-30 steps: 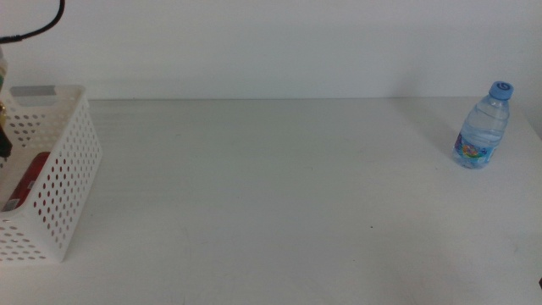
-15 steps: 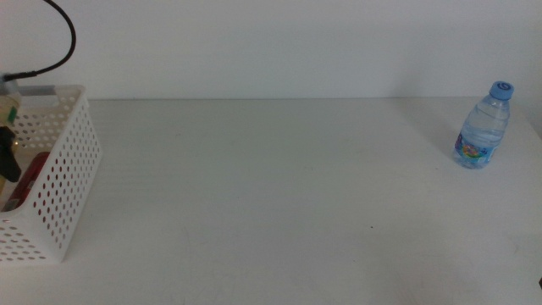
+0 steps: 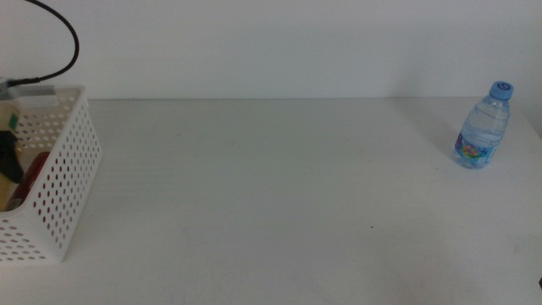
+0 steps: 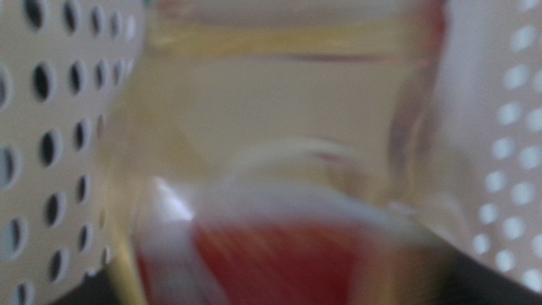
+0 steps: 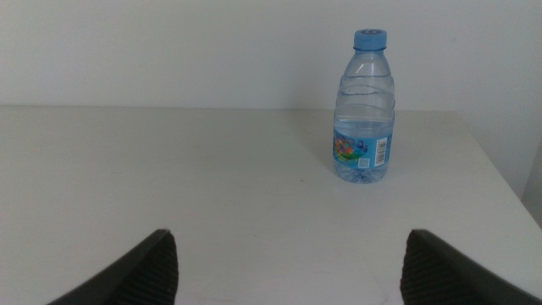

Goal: Use arms to grab the bottles and put them into the dustbin to the left of the table.

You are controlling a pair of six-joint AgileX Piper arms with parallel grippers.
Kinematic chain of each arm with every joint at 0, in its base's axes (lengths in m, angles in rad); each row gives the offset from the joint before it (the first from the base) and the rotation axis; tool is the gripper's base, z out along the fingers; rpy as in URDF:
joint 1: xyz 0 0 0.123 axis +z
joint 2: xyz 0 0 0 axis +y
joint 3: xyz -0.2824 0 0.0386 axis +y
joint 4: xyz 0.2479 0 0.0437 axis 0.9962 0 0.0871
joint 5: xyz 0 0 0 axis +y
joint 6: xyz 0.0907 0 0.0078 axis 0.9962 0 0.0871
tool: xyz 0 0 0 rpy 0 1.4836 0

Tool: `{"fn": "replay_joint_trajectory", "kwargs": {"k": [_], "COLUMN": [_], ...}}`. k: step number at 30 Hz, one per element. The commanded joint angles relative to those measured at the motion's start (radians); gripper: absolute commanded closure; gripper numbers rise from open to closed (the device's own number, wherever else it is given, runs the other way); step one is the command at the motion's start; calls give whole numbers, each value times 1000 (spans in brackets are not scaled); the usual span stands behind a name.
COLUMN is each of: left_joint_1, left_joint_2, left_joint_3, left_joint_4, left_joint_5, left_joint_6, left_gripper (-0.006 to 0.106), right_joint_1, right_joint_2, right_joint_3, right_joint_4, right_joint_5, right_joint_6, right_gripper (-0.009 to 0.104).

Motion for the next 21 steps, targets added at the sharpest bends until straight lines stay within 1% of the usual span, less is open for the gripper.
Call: {"fn": "replay_joint_trajectory", "kwargs": {"k": [1,2,5,8,12,17,21], "left_joint_1": [-1,-1,-5,-18,-55,-138,-221], "left_joint_2": [-43,-43,-54,-83,-151,-265,-366], "left_joint_3": [-27,-27,-28,-28,-28,-27,-25], "left_joint_4": [-64,-69,-75,-60,-54,-59,-90], "left_joint_5": [-14,-12,-10,-16,-33,-75,-104], "left_joint_6": [-6,-6,-14,-29,-34,-34,-35], "left_gripper": [12,10,10,10,10,10,10], "right_joint_1": [-5,-5,-5,-5,-5,-5,-5], "right_joint_2": [-27,-27,-27,-27,-27,-27,-27], "right_joint_3": [-8,-8,-8,-8,-8,-8,-8], "right_joint_4": [-9,-9,-9,-9,-9,-9,-9], "right_joint_5": [-76,-76,-76,-76,-76,-76,-76], "right_joint_6": [-10,-10,-10,-10,-10,-10,-10], "right_gripper": [23,23,23,23,23,23,23]}}
